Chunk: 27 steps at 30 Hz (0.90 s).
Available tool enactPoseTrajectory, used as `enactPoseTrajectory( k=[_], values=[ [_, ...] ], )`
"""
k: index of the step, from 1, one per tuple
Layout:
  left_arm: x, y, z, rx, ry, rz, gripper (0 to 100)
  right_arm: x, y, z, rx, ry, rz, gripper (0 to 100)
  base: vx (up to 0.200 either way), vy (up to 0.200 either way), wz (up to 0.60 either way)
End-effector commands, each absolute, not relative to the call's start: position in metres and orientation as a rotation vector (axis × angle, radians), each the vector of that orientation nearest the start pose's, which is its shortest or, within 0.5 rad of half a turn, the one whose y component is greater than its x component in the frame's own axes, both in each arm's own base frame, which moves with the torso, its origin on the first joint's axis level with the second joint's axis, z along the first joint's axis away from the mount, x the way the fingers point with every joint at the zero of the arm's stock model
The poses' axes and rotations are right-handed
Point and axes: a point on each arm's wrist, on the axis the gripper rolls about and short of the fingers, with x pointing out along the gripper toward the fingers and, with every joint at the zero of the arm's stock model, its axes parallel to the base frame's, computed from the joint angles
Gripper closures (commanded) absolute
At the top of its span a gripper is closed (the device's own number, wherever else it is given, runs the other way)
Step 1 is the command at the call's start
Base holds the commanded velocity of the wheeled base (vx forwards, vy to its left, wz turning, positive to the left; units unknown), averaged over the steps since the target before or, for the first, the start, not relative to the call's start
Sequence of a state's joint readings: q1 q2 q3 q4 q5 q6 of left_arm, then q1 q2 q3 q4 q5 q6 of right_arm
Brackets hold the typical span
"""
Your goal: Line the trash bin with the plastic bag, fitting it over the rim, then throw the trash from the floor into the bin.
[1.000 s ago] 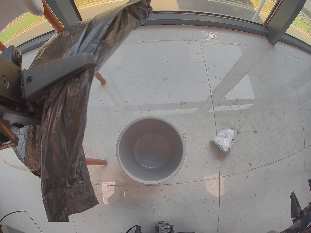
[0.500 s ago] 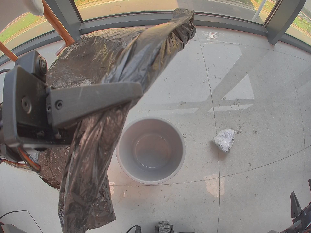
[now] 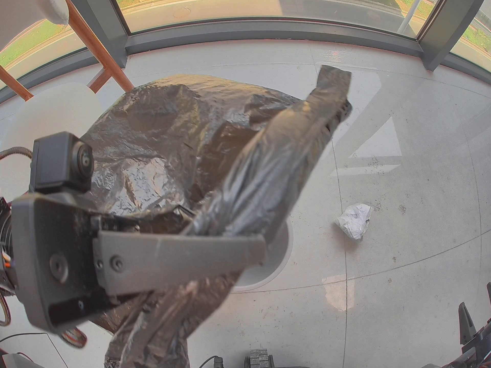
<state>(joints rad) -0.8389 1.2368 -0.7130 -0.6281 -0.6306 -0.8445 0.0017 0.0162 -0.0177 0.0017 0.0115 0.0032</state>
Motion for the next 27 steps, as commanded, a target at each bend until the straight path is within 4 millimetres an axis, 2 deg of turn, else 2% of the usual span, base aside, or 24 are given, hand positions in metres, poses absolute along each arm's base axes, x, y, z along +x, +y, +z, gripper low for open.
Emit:
enactPoseTrajectory(
  k=[1,14,21,27],
  values=[
    [0.107,-0.165,0.265,-0.673,0.581,-1.494,100,-0.022,0.0,0.075,0.003,0.006,0.014,0,0.0,0.0,0.0],
    [0.112,-0.198,0.258,-0.654,0.625,-1.549,100,-0.022,0.0,0.075,0.003,0.006,0.014,0,0.0,0.0,0.0],
    [0.114,-0.21,0.255,-0.645,0.654,-1.562,100,-0.022,0.0,0.075,0.003,0.006,0.014,0,0.0,0.0,0.0],
    [0.115,-0.213,0.255,-0.645,0.653,-1.565,100,-0.022,0.0,0.075,0.003,0.006,0.014,0,0.0,0.0,0.0]
  ],
)
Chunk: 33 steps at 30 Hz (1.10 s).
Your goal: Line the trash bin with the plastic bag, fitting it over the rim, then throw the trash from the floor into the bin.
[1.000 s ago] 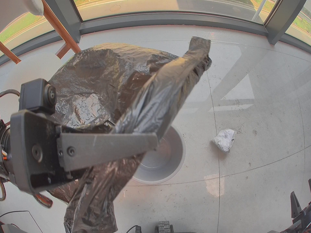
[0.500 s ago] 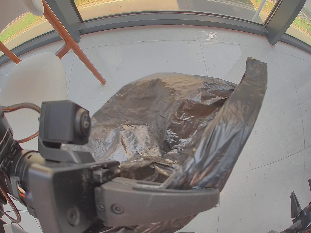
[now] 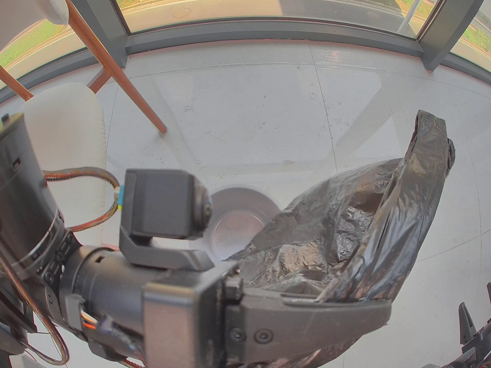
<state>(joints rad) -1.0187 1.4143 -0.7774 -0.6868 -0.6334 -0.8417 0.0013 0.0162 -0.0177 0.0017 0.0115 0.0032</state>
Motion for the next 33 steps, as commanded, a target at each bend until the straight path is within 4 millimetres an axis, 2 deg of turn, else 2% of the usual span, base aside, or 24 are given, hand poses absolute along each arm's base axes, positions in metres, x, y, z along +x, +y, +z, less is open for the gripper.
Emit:
enactPoseTrajectory(
  k=[1,8,11,12,14,21,26,33],
  values=[
    [0.115,-0.213,0.254,-0.64,0.654,-1.564,100,-0.022,0.0,0.075,0.003,0.006,0.014,0,0.0,0.0,0.0],
    [0.126,-0.201,0.253,-0.599,0.578,-1.514,100,-0.022,0.0,0.075,0.003,0.006,0.014,0,0.0,0.0,0.0],
    [0.14,-0.183,0.257,-0.62,0.525,-1.433,100,-0.022,0.0,0.075,0.003,0.006,0.014,0,0.0,0.0,0.0],
    [0.14,-0.183,0.257,-0.62,0.525,-1.433,100,-0.022,0.0,0.075,0.003,0.006,0.014,0,0.0,0.0,0.0],
    [0.156,-0.167,0.257,-0.636,0.502,-1.333,100,-0.022,0.0,0.075,0.003,0.006,0.014,0,0.0,0.0,0.0],
    [0.181,-0.141,0.254,-0.66,0.463,-1.176,100,-0.022,0.0,0.075,0.003,0.006,0.014,0,0.0,0.0,0.0],
    [0.187,-0.128,0.259,-0.667,0.42,-1.124,100,-0.022,0.0,0.075,0.003,0.006,0.014,0,0.0,0.0,0.0],
    [0.169,-0.105,0.277,-0.669,0.318,-1.106,100,-0.022,0.0,0.075,0.003,0.006,0.014,0,0.0,0.0,0.0]
  ],
)
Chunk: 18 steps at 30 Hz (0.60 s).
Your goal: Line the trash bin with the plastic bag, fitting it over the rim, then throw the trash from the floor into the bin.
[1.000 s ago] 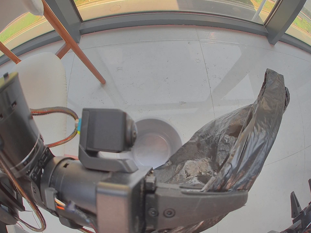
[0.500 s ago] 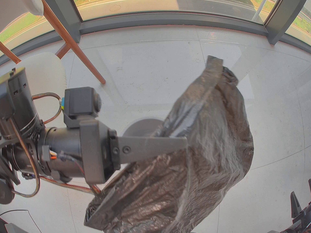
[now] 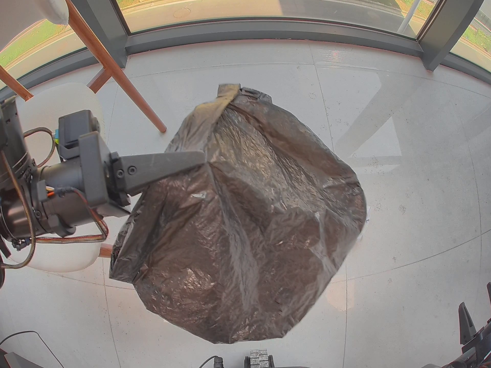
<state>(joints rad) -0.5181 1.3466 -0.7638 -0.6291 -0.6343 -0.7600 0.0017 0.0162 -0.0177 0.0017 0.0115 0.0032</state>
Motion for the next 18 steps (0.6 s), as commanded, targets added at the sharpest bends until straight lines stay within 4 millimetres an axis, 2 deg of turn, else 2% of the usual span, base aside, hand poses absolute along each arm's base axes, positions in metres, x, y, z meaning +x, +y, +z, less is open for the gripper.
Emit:
enactPoseTrajectory(
  k=[1,4,8,12,18],
  values=[
    [0.167,-0.102,0.279,-0.67,0.314,-1.099,100,-0.022,0.0,0.075,0.003,0.006,0.014,0,0.0,0.0,0.0],
    [0.156,-0.093,0.283,-0.666,0.316,-1.077,100,-0.022,0.0,0.075,0.003,0.006,0.014,0,0.0,0.0,0.0],
    [0.15,-0.09,0.277,-0.604,0.335,-1.057,100,-0.022,0.0,0.075,0.003,0.006,0.014,0,0.0,0.0,0.0],
    [0.151,-0.086,0.273,-0.495,0.293,-1.046,100,-0.022,0.0,0.075,0.003,0.006,0.014,0,0.0,0.0,0.0],
    [0.155,-0.078,0.282,-0.477,0.242,-1.007,100,-0.022,0.0,0.075,0.003,0.006,0.014,0,0.0,0.0,0.0]
  ],
)
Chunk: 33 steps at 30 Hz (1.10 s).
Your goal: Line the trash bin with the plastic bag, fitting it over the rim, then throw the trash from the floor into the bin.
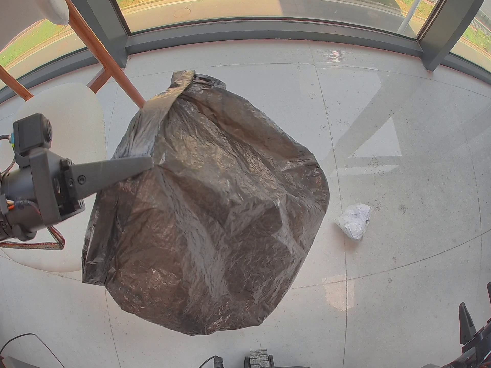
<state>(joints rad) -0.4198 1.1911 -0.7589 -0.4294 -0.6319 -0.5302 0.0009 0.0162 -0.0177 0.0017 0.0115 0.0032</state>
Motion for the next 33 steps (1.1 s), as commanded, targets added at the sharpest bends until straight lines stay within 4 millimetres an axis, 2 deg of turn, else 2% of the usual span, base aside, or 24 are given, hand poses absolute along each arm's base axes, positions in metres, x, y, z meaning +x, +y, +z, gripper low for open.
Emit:
enactPoseTrajectory(
  k=[1,5,9,15,23,25,26,29,30,31,33],
  values=[
    [0.156,-0.078,0.283,-0.477,0.242,-1.002,100,-0.022,0.0,0.075,0.003,0.006,0.014,0,0.0,0.0,0.0],
    [0.155,-0.077,0.289,-0.476,0.281,-0.986,100,-0.022,0.0,0.075,0.003,0.006,0.014,0,0.0,0.0,0.0],
    [0.145,-0.074,0.291,-0.473,0.309,-0.983,100,-0.022,0.0,0.075,0.003,0.006,0.014,0,0.0,0.0,0.0],
    [0.152,-0.076,0.291,-0.374,0.268,-0.988,100,-0.022,0.0,0.075,0.003,0.006,0.014,0,0.0,0.0,0.0],
    [0.158,-0.08,0.285,-0.344,0.29,-0.984,100,-0.022,0.0,0.075,-0.003,0.006,0.012,0,0.0,0.0,0.0],
    [0.166,-0.082,0.28,-0.252,0.265,-0.983,100,-0.026,0.001,0.092,-0.052,-0.079,0.032,0,0.0,0.0,0.0],
    [0.171,-0.083,0.277,-0.201,0.253,-0.984,100,-0.028,0.0,0.11,-0.056,-0.138,0.045,0,0.0,0.0,0.0],
    [0.175,-0.085,0.273,-0.123,0.234,-0.99,100,-0.01,0.0,0.127,0.069,-0.007,0.143,0,0.0,0.0,0.0],
    [0.175,-0.085,0.273,-0.123,0.234,-0.99,100,-0.01,0.0,0.127,0.069,-0.007,0.143,0,0.0,0.0,0.0],
    [0.175,-0.085,0.272,-0.12,0.258,-0.988,100,-0.003,0.0,0.142,0.185,0.034,0.213,0,0.0,0.0,0.0],
    [0.174,-0.085,0.273,-0.115,0.286,-0.971,100,0.011,0.003,0.161,0.251,0.096,0.265,0,0.0,0.0,0.0]
  ],
)
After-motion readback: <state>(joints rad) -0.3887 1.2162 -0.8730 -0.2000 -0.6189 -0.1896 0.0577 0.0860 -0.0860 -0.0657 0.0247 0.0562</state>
